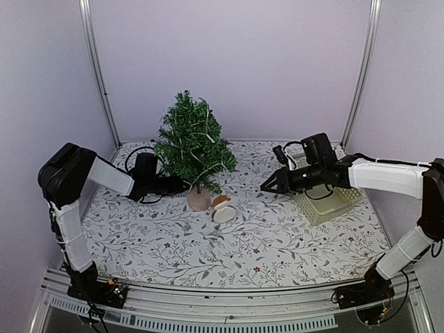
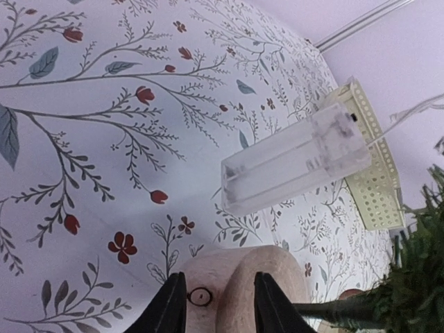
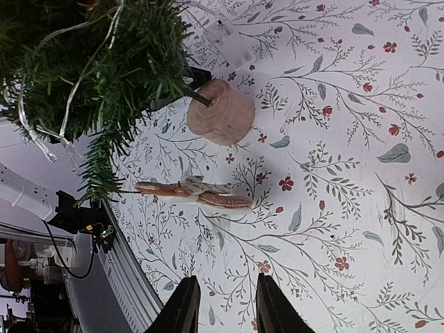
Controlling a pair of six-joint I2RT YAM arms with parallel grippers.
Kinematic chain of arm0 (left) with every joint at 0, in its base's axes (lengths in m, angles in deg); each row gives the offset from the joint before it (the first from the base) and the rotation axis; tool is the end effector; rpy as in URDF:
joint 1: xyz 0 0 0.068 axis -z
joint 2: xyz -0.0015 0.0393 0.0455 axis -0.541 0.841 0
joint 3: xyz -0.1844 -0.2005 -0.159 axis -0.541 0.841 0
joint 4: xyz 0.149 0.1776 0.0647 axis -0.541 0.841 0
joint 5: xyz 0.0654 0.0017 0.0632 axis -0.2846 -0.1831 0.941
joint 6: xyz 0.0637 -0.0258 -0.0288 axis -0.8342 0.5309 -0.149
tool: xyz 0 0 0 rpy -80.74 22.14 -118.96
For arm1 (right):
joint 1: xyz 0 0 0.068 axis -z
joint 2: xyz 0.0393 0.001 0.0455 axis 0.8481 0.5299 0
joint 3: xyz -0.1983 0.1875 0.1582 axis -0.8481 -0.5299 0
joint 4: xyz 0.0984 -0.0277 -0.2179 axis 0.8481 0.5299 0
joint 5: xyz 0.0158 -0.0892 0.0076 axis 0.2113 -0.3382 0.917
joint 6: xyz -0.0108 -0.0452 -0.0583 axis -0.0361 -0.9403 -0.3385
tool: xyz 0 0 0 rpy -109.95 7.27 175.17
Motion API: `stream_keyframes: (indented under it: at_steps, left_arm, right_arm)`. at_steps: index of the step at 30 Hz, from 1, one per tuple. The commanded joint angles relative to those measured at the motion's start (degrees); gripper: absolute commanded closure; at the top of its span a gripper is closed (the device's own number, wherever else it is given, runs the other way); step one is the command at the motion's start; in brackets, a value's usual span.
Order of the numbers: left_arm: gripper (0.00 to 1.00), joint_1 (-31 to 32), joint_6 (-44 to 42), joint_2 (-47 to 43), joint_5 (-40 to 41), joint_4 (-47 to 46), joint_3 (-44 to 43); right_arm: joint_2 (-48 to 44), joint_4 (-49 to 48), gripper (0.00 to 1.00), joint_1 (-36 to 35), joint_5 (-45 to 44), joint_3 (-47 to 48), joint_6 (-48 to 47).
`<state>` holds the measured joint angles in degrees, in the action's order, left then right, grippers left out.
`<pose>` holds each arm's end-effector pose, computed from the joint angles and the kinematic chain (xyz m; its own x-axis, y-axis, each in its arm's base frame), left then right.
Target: Decorate the small christmas tree
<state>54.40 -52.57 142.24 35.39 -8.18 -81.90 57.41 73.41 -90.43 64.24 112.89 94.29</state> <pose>0.3660 -0.1776 0.1712 -0.7975 -0.1974 -0.5701 0.3159 0.6684 -0.6734 0.2594 0.2044 0.2761 -0.8405 -0.1113 -0.5303 -0.4817 0.6017 0.6371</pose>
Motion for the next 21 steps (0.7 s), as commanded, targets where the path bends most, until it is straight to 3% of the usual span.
stream_keyframes:
  at_steps: [1,9,21]
  left_arm:
    - [0.67,-0.47,1.08,-0.11,-1.52,-3.51,2.33]
    - [0.78,2.54,2.6,-5.42,1.89,-4.46,9.32]
    - [0.86,11.06,8.63,-5.94,7.53,-6.56,11.01]
  right_arm:
    - [-5.44,-5.17,0.69,0.43,0.85,-3.34,-0.21]
    - [-14.3,-13.51,0.73,-1.77,-0.74,-10.76,-2.45]
    - [-17.74,-16.81,0.81,-15.73,-14.96,-15.22,-12.2]
